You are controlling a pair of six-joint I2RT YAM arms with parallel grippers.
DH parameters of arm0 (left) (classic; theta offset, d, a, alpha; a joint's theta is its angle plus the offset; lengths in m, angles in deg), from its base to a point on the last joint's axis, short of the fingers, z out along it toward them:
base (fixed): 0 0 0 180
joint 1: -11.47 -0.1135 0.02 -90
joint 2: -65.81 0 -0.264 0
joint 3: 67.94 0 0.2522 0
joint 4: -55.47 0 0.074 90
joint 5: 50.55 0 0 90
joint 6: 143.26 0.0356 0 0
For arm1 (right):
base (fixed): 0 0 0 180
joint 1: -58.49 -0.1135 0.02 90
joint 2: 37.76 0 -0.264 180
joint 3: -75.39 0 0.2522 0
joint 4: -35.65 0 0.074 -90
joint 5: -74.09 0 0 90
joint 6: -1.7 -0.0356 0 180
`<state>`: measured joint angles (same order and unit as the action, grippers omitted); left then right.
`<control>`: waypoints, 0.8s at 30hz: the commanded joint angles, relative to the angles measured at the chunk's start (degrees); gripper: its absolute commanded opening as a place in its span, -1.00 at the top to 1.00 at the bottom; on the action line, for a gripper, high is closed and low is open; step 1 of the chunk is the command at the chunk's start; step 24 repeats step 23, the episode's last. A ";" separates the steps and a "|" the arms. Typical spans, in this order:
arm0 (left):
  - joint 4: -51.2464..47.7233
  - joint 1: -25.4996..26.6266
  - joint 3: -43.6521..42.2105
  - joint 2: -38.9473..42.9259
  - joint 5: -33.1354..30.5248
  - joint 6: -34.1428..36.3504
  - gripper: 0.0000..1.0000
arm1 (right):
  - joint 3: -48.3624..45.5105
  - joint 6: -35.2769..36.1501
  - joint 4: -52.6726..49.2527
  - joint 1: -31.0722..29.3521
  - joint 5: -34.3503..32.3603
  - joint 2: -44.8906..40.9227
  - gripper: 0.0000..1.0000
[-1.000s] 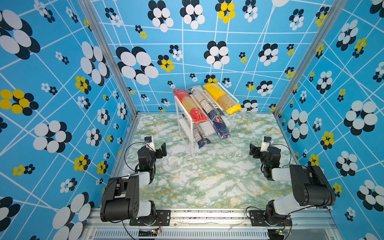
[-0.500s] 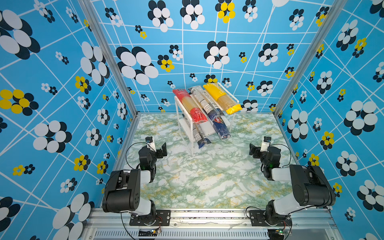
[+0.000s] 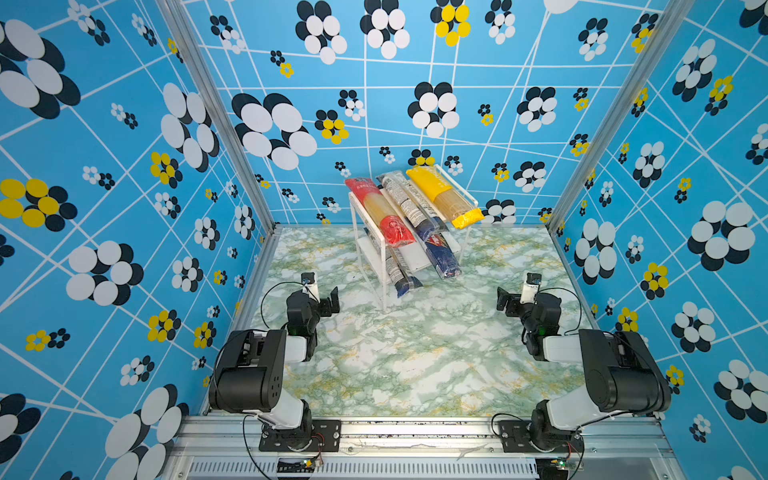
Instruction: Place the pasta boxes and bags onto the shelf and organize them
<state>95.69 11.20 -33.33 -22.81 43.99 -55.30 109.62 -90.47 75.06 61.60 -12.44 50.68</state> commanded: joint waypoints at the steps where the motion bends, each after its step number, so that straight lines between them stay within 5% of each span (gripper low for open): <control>1: -1.95 1.07 1.28 -0.06 -3.23 2.04 -0.98 | 0.80 0.22 0.28 -0.57 -0.54 0.32 -0.98; 24: -2.12 0.89 1.37 -0.06 -2.99 1.95 -0.98 | 0.98 0.29 -0.12 -1.00 -1.58 0.24 -0.98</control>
